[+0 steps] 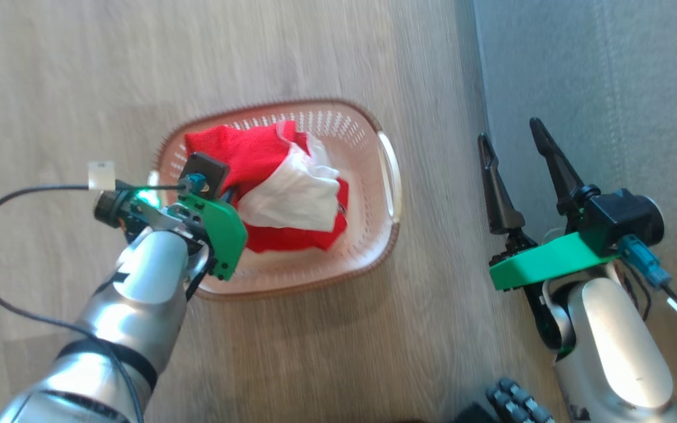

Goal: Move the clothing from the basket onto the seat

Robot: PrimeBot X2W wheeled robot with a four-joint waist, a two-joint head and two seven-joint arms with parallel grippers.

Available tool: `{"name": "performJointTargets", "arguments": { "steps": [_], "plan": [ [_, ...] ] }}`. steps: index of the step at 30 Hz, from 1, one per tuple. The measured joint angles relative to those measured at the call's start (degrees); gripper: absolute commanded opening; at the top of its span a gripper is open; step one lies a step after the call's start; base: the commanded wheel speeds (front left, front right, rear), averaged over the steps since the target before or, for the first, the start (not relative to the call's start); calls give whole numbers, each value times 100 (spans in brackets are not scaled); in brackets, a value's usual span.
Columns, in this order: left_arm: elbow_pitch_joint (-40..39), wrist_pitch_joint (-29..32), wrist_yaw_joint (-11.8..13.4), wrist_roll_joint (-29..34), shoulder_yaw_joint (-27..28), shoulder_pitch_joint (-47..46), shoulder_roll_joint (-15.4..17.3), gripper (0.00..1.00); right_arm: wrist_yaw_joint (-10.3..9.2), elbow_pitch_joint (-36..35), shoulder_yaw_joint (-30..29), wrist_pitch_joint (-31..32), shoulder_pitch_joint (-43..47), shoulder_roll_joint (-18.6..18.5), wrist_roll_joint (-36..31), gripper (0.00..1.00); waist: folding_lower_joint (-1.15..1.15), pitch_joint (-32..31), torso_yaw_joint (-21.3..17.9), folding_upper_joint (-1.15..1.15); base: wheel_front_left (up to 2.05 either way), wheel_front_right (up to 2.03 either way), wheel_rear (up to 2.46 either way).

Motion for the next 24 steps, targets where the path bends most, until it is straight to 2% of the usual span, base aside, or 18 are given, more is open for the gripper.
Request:
{"name": "performJointTargets", "arguments": {
  "steps": [12,17,24],
  "plan": [
    [-1778,-5,294,-127,447,1100,249,0,0,448,123,0,283,-12,-135,100,0,-1242,257,0,0,0,0],
    [-2624,-5,481,-191,890,1555,289,0,0,525,56,0,381,-14,-135,100,0,-1746,319,0,0,0,0],
    [-3942,-5,536,-191,1553,2126,277,0,0,609,15,0,736,-20,-133,100,0,-2349,407,0,0,0,0]
  ]
}}
